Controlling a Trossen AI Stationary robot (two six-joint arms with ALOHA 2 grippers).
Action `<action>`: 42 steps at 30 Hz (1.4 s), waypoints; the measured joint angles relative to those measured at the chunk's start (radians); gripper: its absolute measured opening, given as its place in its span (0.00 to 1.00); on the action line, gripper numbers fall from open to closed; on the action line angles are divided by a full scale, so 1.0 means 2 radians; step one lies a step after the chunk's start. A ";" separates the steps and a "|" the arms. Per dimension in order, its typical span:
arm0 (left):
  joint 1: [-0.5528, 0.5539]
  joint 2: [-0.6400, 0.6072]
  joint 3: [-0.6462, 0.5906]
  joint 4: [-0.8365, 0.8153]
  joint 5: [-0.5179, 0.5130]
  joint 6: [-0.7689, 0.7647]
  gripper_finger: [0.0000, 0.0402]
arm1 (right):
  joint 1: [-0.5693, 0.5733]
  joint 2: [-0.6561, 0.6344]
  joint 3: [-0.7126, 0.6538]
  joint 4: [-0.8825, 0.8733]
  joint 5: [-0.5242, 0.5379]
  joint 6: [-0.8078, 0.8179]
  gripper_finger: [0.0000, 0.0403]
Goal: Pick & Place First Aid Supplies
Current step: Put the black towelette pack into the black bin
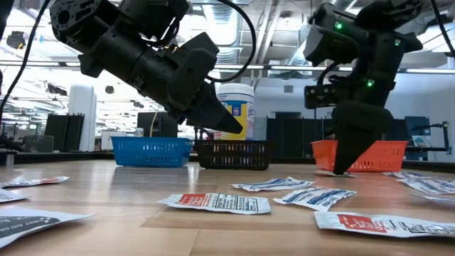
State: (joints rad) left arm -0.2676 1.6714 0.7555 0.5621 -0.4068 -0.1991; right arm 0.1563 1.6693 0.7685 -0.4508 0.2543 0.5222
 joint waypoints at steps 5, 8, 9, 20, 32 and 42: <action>0.000 0.000 0.000 0.000 0.000 0.000 0.03 | -0.005 -0.006 -0.001 0.001 -0.010 -0.013 0.19; 0.000 0.000 0.000 0.000 0.000 0.000 0.03 | -0.005 -0.010 -0.001 0.001 -0.022 -0.016 0.09; 0.000 0.000 0.000 0.000 0.000 0.000 0.03 | -0.005 -0.010 -0.001 0.001 -0.026 -0.021 0.05; 0.000 0.000 0.000 0.000 0.000 0.000 0.03 | 0.001 -0.017 0.047 -0.008 -0.052 -0.102 0.01; 0.000 0.000 0.000 0.000 0.000 0.000 0.03 | 0.010 -0.021 0.064 -0.053 -0.050 -0.127 0.07; 0.000 0.000 0.000 0.000 0.000 0.000 0.03 | -0.007 -0.021 0.064 -0.055 -0.103 -0.208 0.32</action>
State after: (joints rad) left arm -0.2679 1.6714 0.7555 0.5621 -0.4068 -0.1989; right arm 0.1422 1.6268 0.8959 -0.5598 0.0492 0.1053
